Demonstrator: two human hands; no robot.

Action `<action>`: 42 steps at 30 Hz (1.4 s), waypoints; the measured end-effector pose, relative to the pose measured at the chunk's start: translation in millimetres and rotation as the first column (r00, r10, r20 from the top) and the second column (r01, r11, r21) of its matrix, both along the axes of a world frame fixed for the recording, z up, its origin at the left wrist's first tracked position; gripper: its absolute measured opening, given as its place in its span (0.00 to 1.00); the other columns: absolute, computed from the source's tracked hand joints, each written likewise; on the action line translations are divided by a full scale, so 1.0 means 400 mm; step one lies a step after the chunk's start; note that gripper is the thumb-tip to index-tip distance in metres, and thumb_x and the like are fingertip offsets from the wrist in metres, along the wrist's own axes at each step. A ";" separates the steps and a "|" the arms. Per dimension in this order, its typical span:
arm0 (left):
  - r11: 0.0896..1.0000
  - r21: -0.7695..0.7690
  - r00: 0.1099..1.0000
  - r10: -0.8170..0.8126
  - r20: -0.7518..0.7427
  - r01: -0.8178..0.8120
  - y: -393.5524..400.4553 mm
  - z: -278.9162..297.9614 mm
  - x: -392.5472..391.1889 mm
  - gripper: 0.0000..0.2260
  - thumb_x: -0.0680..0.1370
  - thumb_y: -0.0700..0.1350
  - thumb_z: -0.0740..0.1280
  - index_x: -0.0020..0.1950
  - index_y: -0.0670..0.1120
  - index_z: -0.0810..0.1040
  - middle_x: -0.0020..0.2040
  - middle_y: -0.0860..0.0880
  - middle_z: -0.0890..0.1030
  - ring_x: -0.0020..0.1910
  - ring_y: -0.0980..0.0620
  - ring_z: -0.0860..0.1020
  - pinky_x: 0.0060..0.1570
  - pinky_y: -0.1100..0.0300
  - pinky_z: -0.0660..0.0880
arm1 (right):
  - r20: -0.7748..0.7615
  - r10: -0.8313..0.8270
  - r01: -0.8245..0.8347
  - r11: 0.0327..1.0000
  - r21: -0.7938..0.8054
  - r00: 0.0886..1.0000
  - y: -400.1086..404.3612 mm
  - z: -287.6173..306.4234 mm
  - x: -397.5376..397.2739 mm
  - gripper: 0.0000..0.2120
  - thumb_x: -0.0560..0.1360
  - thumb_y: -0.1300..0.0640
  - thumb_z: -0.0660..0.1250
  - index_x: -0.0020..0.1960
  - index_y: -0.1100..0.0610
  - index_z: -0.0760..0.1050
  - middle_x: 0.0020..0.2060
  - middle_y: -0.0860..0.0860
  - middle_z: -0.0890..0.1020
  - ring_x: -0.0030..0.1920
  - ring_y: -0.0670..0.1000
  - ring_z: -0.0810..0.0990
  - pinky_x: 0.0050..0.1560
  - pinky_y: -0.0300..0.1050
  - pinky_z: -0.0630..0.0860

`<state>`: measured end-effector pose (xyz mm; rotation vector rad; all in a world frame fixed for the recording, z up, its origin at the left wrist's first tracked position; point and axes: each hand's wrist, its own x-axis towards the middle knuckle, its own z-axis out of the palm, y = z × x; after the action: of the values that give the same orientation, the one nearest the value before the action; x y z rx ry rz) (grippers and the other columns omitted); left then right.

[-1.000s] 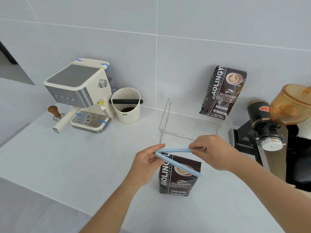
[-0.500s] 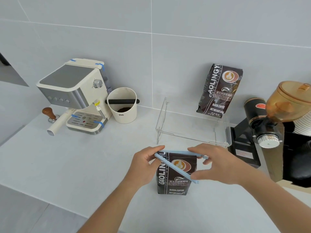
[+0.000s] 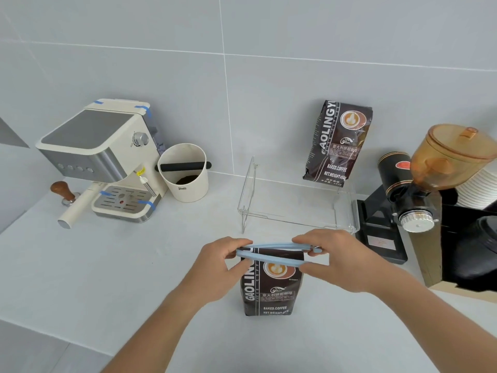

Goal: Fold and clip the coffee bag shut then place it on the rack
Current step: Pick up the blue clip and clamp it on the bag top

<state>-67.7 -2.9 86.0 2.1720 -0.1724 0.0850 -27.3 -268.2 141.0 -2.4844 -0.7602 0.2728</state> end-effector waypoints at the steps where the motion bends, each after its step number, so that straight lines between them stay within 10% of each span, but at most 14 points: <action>1: 0.997 0.066 0.999 -0.038 -0.003 0.038 0.005 0.009 0.004 0.16 0.73 0.45 0.73 0.61 0.50 0.80 0.48 0.58 0.81 0.50 0.61 0.78 0.55 0.70 0.73 | 0.003 0.006 -0.006 1.000 0.005 1.000 -0.002 0.000 0.001 0.22 0.72 0.47 0.71 0.65 0.48 0.75 0.54 0.44 0.82 0.48 0.43 0.80 0.50 0.38 0.77; 9: 0.879 0.395 0.960 -0.277 -0.037 0.268 -0.044 0.078 0.049 0.19 0.78 0.55 0.64 0.67 0.51 0.74 0.55 0.53 0.81 0.54 0.53 0.77 0.54 0.54 0.75 | 0.064 -0.013 0.008 0.998 0.070 0.998 0.001 -0.011 -0.002 0.18 0.73 0.52 0.72 0.62 0.50 0.79 0.52 0.45 0.86 0.46 0.45 0.82 0.49 0.33 0.75; 27: 0.875 0.413 0.957 -0.289 0.027 0.253 -0.050 0.065 0.035 0.11 0.79 0.50 0.64 0.60 0.50 0.78 0.48 0.51 0.82 0.44 0.50 0.77 0.42 0.60 0.69 | 0.097 -0.153 0.133 0.973 0.188 0.983 -0.002 -0.061 -0.059 0.05 0.75 0.58 0.70 0.49 0.55 0.82 0.35 0.56 0.85 0.36 0.60 0.82 0.41 0.57 0.80; 37: 0.886 0.393 0.959 -0.282 0.037 0.246 -0.048 0.064 0.030 0.10 0.79 0.50 0.65 0.58 0.48 0.79 0.47 0.49 0.83 0.44 0.48 0.78 0.43 0.55 0.74 | 0.276 -0.273 0.220 0.953 0.208 0.922 0.029 -0.078 -0.095 0.05 0.72 0.60 0.73 0.48 0.57 0.83 0.32 0.53 0.84 0.30 0.57 0.80 0.33 0.51 0.79; 42: 0.894 0.352 0.957 -0.289 -0.016 0.276 -0.040 0.067 0.035 0.10 0.78 0.50 0.66 0.57 0.50 0.80 0.47 0.51 0.83 0.45 0.50 0.78 0.43 0.57 0.74 | -0.020 -0.349 0.333 0.874 0.354 0.937 0.010 -0.097 -0.082 0.14 0.69 0.59 0.76 0.54 0.52 0.83 0.41 0.40 0.85 0.40 0.42 0.83 0.42 0.29 0.77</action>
<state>-53.9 -19.1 112.9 2.4762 -0.5612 -0.0797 -60.2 -264.4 102.2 -2.2298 -0.3339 -0.0481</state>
